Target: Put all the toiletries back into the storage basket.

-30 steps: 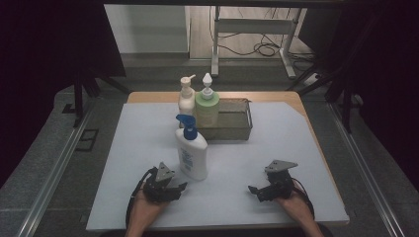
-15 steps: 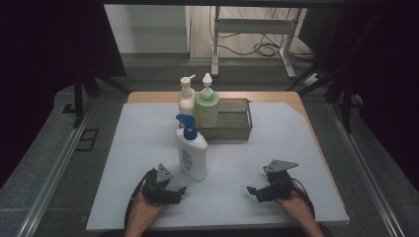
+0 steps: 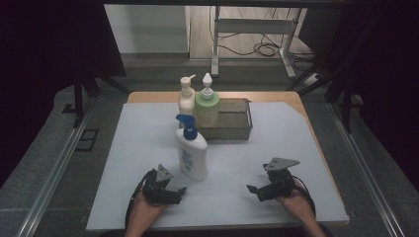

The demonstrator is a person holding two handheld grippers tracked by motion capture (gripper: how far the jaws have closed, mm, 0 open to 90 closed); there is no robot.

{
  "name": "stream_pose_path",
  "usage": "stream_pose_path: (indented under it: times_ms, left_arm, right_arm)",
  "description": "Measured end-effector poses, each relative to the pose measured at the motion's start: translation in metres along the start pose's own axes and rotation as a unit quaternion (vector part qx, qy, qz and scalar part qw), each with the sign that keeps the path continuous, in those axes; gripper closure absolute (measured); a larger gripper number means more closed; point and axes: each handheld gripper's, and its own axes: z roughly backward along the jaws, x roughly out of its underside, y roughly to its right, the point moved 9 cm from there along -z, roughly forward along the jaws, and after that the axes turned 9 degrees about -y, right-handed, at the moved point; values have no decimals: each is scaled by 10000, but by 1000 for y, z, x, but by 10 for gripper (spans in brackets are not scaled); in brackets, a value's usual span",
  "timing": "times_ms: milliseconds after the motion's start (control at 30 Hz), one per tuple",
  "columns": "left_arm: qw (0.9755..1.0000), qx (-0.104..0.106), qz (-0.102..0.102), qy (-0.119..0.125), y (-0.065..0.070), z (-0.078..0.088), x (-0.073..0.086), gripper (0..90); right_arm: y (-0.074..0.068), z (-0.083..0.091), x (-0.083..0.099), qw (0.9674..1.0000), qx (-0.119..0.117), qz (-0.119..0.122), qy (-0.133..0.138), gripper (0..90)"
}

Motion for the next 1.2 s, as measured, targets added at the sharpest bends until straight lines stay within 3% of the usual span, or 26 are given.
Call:
stream_pose_path:
  times_ms: [200,633,1067,1200]
  left_arm:
    - [10000,1,-38,13,-1,0,1,119]
    - [10000,-7,-41,23,0,0,1,120]
    - [10000,-4,-33,31,0,0,1,120]
    - [10000,-1,-15,48,0,-1,0,120]
  right_arm:
    - [2,2,-2,9999,-87,-68,-73,0]
    - [-4,9,-16,9998,-136,117,-72,0]
    - [-18,8,-39,9986,-390,340,118,0]
    - [-22,7,-49,9981,-486,298,227,0]
